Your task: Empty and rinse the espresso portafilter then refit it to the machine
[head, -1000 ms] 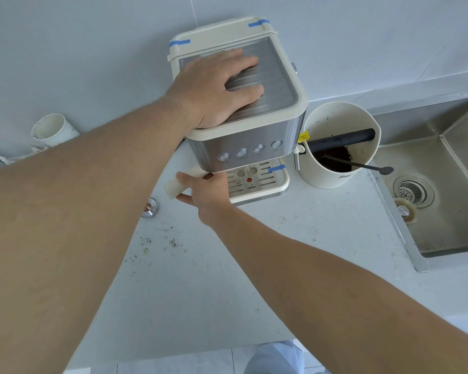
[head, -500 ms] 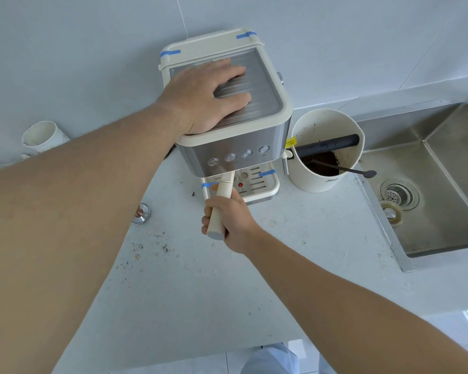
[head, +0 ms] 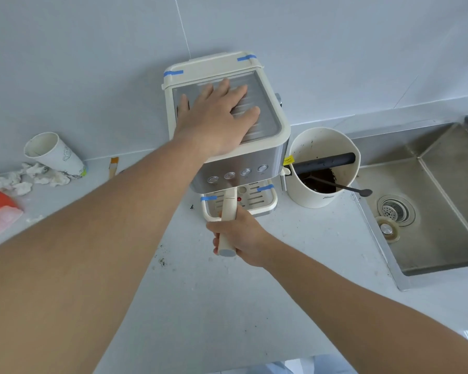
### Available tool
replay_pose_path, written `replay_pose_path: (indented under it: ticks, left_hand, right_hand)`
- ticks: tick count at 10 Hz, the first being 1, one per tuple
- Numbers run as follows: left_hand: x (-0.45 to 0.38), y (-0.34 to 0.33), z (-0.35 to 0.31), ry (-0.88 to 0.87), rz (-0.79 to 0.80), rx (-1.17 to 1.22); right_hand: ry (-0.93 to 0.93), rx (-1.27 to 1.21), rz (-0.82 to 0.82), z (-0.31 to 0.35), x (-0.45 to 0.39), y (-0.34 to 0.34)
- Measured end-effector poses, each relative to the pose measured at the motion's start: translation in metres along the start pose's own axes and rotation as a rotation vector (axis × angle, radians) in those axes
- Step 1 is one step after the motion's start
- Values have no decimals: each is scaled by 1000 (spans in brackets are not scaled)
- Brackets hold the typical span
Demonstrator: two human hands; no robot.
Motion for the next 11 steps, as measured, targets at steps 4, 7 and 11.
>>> replay_pose_path:
  ticks: [4, 7, 11]
  left_hand:
    - [2, 3, -2, -28, -14, 8]
    - [8, 10, -5, -22, -69, 84]
    - [21, 27, 0, -33, -284, 277]
  right_hand:
    - [-45, 285, 88, 14, 11, 24]
    - [-59, 320, 68, 13, 26, 25]
    - [106, 422, -207, 35, 57, 57]
Point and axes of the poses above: each hand's wrist, its own x-axis away from the middle knuckle, its own y-axis out of the back of the hand, z = x × y, the point moved 10 cm from there along -x, towards the middle knuckle, and after that the axes turned 8 degrees about -y, right-handed, at the moved point
